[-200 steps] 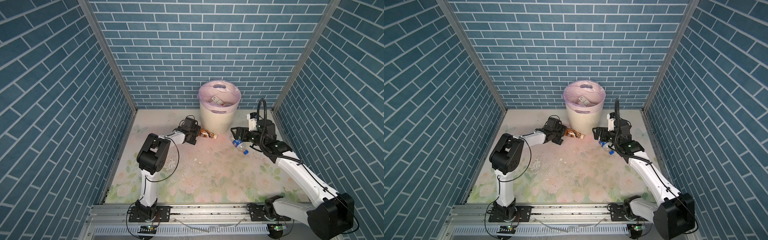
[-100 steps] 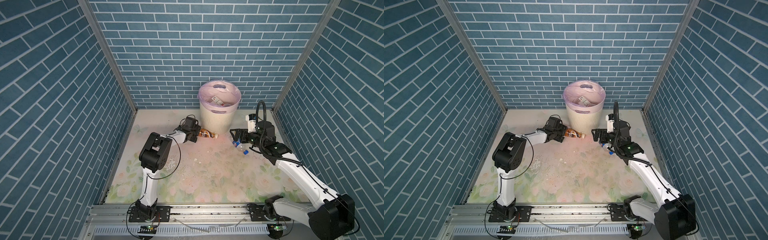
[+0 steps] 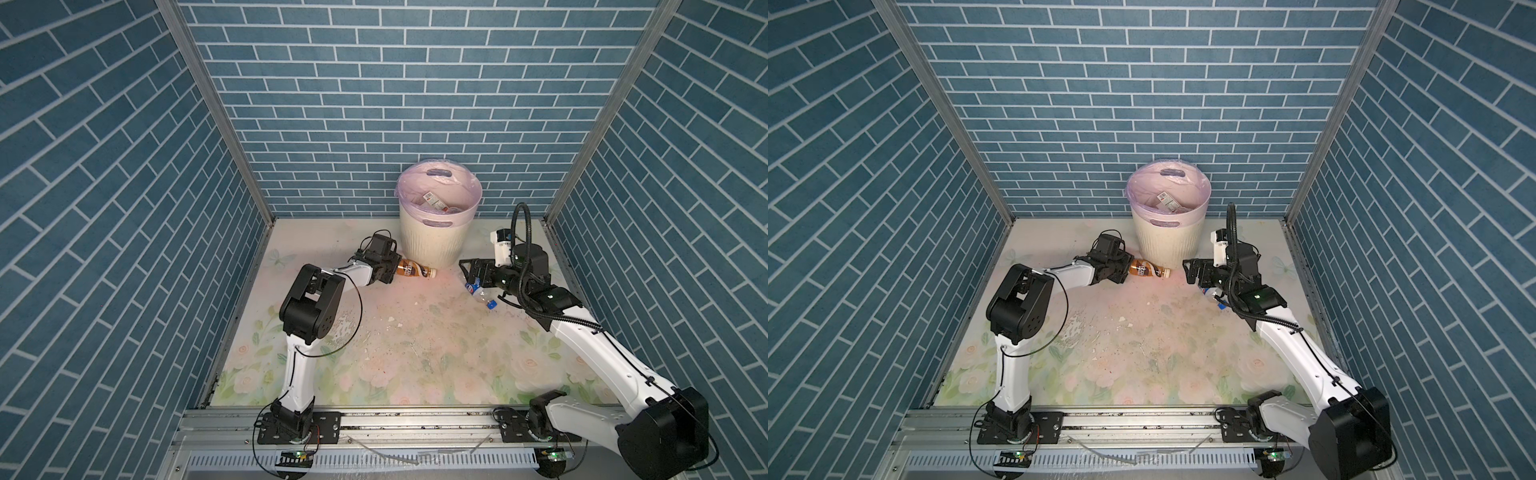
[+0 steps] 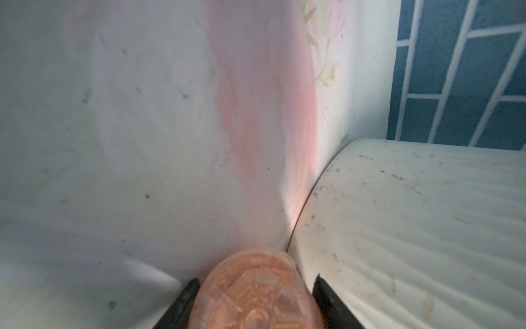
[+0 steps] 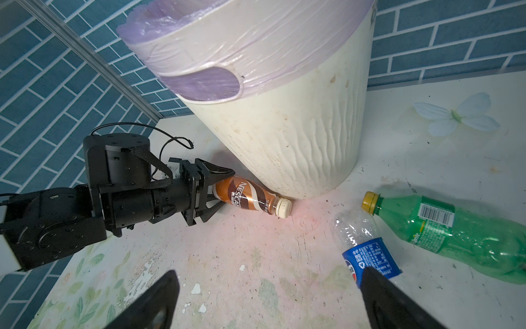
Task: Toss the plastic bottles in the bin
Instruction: 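Close the left gripper on the Nescafe bottle cap end and lift it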
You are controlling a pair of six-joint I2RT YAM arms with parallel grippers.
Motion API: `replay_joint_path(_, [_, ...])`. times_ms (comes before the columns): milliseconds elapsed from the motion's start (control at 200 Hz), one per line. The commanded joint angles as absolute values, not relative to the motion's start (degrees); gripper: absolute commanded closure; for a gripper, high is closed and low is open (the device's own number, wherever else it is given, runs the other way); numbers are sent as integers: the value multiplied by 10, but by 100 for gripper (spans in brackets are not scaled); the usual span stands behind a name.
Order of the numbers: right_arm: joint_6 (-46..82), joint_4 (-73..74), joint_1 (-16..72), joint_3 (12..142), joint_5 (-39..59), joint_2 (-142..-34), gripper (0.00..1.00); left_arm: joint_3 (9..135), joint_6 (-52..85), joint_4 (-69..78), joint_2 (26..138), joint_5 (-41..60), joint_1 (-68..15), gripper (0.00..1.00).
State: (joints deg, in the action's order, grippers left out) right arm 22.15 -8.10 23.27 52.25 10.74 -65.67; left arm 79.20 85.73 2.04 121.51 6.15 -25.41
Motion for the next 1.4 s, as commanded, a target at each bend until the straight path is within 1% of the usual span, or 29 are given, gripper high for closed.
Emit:
replay_joint_path(0, [214, -68, 237, 508, 112, -651, 1, 784, 842, 22, 1216, 53, -251, 42])
replay_joint_path(135, [214, -64, 239, 508, 117, -658, 1, 778, 825, 26, 1206, 57, -251, 49])
replay_joint_path(270, [214, -64, 242, 512, 131, -669, 1, 771, 801, 20, 1187, 63, -250, 50])
replay_joint_path(435, [209, -74, 250, 521, 152, -695, 1, 768, 738, 0, 1157, 82, -250, 51])
replay_joint_path(545, [202, -73, 263, 523, 158, -708, 1, 771, 696, -21, 1137, 100, -251, 54])
replay_joint_path(950, [193, -42, 307, 562, 179, -767, 1, 771, 551, -99, 1032, 121, -251, 52])
replay_joint_path(1100, [201, -17, 318, 583, 202, -792, 1, 759, 525, -91, 999, 135, -253, 52])
replay_joint_path(1395, [181, 0, 352, 626, 209, -830, 1, 739, 498, -87, 938, 144, -269, 53])
